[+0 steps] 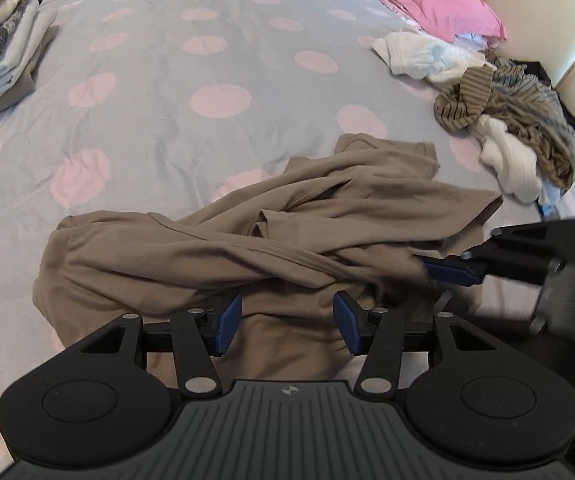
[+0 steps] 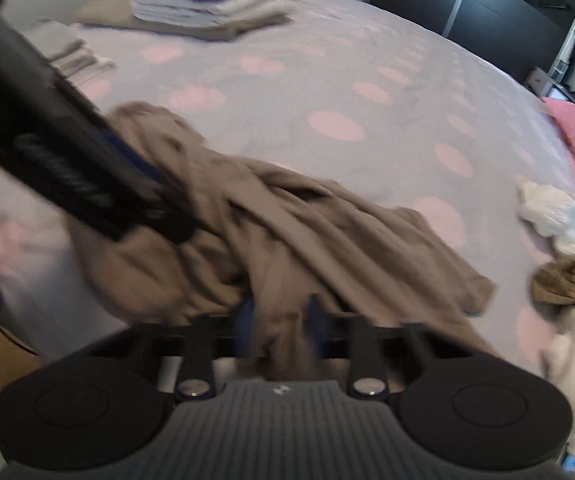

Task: Fold clothes

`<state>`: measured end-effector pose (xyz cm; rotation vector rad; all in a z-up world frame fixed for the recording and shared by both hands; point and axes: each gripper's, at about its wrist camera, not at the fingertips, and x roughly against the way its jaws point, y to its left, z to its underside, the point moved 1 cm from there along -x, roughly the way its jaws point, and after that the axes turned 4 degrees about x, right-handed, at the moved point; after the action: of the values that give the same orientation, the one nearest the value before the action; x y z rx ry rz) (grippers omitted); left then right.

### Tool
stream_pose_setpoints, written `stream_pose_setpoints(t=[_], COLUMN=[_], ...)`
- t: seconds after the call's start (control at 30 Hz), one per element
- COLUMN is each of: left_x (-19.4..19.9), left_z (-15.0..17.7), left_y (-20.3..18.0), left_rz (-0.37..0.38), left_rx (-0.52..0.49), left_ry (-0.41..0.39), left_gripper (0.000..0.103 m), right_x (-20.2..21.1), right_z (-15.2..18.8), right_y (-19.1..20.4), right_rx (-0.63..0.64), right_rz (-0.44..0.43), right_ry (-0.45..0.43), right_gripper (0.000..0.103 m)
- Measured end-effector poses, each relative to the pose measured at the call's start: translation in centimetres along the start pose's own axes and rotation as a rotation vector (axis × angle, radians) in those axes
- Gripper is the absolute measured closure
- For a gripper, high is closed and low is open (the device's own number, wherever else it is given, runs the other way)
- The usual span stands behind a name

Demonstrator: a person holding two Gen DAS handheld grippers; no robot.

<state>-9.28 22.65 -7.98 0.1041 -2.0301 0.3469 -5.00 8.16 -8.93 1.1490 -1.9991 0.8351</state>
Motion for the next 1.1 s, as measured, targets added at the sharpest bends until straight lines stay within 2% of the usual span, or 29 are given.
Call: stream_pose_setpoints(t=[0.1, 0.2, 0.27, 0.4, 0.53, 0.7, 0.97, 1.1], left_x=[0.0, 0.1, 0.1, 0.2, 0.5, 0.5, 0.1, -0.5], left_z=[0.0, -0.2, -0.3, -0.5, -0.6, -0.3, 0.2, 0.5], left_y=[0.3, 0.6, 0.6, 0.6, -0.3, -1.6, -1.2, -1.5], left_rz=[0.002, -0.002, -0.004, 0.003, 0.056, 0.137, 0.208, 0.221], left_rx=[0.016, 0.024, 0.023, 0.029, 0.013, -0.011, 0.047, 0.031], left_ry=[0.004, 0.0, -0.003, -0.005, -0.007, -0.001, 0.034, 0.084], left_gripper=[0.054, 0.054, 0.054, 0.054, 0.054, 0.054, 0.054, 0.055], right_x=[0.9, 2.1, 2.5, 2.3, 1.7, 1.4, 1.8, 2.3], right_z=[0.2, 0.2, 0.5, 1.5, 1.7, 1.0, 0.7, 0.6], right_y=[-2.7, -5.2, -7.4, -10.1, -9.8, -6.2, -0.9, 0.4], right_rx=[-0.128, -0.223, -0.328, -0.481, -0.528, -0.442, -0.223, -0.158], right_rz=[-0.039, 0.042, 0.061, -0.001, -0.13, -0.294, -0.449, -0.521], right_ry=[-0.021, -0.059, -0.068, -0.042, -0.024, -0.012, 0.014, -0.007], right_gripper=[0.094, 0.094, 0.094, 0.094, 0.094, 0.094, 0.094, 0.094])
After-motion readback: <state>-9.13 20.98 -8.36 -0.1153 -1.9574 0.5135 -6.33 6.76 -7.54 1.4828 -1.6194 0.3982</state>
